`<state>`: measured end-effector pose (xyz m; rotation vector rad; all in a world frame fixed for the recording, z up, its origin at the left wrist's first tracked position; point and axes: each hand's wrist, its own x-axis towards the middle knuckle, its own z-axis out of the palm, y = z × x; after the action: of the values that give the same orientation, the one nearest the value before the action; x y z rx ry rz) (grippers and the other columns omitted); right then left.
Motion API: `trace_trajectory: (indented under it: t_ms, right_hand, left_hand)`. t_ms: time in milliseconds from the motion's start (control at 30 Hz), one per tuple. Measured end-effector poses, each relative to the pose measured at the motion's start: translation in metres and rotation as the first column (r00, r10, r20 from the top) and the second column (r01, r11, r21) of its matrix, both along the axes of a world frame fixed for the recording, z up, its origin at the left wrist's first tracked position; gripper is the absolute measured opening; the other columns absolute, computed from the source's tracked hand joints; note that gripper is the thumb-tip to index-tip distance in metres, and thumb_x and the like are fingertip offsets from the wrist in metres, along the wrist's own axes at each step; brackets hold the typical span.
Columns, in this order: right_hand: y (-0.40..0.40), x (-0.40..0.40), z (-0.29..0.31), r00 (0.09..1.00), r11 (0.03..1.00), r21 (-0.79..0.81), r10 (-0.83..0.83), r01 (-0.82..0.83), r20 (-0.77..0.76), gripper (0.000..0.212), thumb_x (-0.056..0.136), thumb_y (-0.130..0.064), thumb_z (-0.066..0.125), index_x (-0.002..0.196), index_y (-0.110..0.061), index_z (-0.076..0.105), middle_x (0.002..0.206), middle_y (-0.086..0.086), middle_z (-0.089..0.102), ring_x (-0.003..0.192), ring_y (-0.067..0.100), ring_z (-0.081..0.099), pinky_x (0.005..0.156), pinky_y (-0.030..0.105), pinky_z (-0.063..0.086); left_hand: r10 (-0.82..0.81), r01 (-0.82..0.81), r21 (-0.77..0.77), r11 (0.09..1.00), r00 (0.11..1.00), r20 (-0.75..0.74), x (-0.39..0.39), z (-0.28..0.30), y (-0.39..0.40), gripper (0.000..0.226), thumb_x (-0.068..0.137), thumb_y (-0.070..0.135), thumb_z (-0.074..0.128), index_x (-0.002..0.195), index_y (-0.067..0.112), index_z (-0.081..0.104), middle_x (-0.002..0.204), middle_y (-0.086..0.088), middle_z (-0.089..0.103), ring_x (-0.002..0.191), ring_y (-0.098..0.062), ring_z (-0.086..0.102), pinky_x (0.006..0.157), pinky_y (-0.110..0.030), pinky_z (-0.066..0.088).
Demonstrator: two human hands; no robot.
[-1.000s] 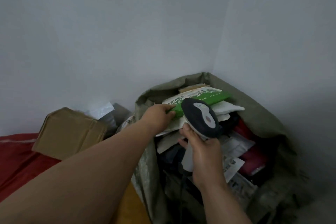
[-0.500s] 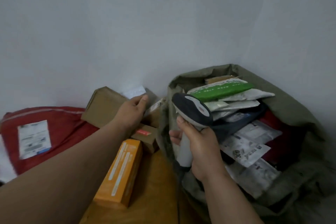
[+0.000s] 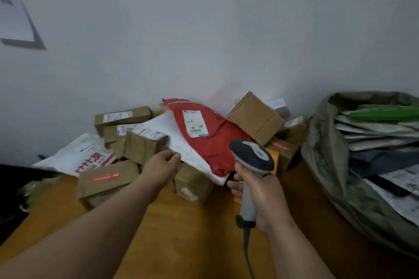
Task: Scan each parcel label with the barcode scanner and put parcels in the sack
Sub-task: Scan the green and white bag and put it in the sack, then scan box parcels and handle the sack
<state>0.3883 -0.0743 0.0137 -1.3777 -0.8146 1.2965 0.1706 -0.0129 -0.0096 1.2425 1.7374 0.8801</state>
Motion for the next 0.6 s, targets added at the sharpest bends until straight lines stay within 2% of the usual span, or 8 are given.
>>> trace_trajectory:
  t_ms: [67,133,267,400,533,600]
  right_hand:
    - [-0.006,-0.028,-0.003,1.000,1.000,-0.015,0.015,-0.015,0.004,0.028,0.085,-0.028,0.077,0.104,-0.008,0.071,0.091,0.009,0.075,0.079,0.023,0.075,0.067,0.031,0.060]
    - [-0.007,-0.049,-0.003,1.000,0.999,-0.018,0.030,-0.030,0.000,0.030,0.085,-0.027,0.077,0.106,-0.008,0.070,0.094,0.010,0.075,0.078,0.022,0.075,0.062,0.026,0.059]
    - [0.005,-0.076,-0.005,0.998,0.998,-0.018,0.067,-0.067,-0.009,0.025,0.085,-0.024,0.076,0.103,-0.008,0.069,0.090,0.010,0.074,0.075,0.022,0.074,0.060,0.025,0.057]
    - [0.027,-0.096,-0.015,0.992,0.992,-0.024,0.128,-0.128,0.012,0.020,0.085,-0.024,0.076,0.096,-0.008,0.072,0.083,0.007,0.075,0.075,0.022,0.074,0.063,0.027,0.058]
    - [0.054,-0.112,-0.031,0.984,0.984,-0.048,0.174,-0.172,0.030,0.022,0.084,-0.027,0.078,0.091,-0.007,0.074,0.076,0.006,0.075,0.077,0.026,0.074,0.076,0.039,0.062]
    - [0.066,-0.120,-0.038,0.981,0.979,-0.068,0.194,-0.193,0.004,0.023,0.084,-0.028,0.078,0.085,-0.005,0.074,0.071,0.007,0.072,0.071,0.024,0.071,0.072,0.039,0.059]
  left_hand:
    - [0.048,-0.048,-0.029,0.998,0.999,0.012,-0.032,-0.002,-0.014,0.026,0.103,0.035,0.049,0.111,0.017,0.066,0.096,-0.010,0.067,0.085,-0.022,0.062,0.065,-0.030,0.048]
    - [0.103,-0.100,-0.064,0.993,0.994,0.045,-0.058,-0.002,-0.022,0.023,0.104,0.032,0.047,0.104,0.017,0.065,0.100,-0.013,0.067,0.087,-0.022,0.062,0.067,-0.031,0.049]
    - [0.219,-0.212,-0.088,0.973,0.972,0.081,-0.091,-0.006,-0.022,0.018,0.103,0.031,0.049,0.092,0.024,0.061,0.102,-0.007,0.066,0.096,-0.024,0.063,0.092,-0.045,0.054]
    - [0.306,-0.295,-0.111,0.949,0.947,0.101,-0.109,-0.013,-0.013,0.021,0.102,0.031,0.051,0.112,0.017,0.064,0.103,-0.006,0.065,0.094,-0.020,0.063,0.083,-0.040,0.055]
    - [0.346,-0.338,-0.103,0.936,0.935,0.077,-0.121,-0.015,0.002,0.017,0.101,0.028,0.053,0.113,0.018,0.061,0.098,-0.004,0.063,0.090,-0.017,0.060,0.083,-0.039,0.051]
    - [0.358,-0.353,-0.069,0.933,0.930,0.082,-0.130,-0.016,0.014,0.022,0.101,0.028,0.053,0.119,0.017,0.060,0.101,-0.004,0.063,0.092,-0.020,0.061,0.084,-0.040,0.052]
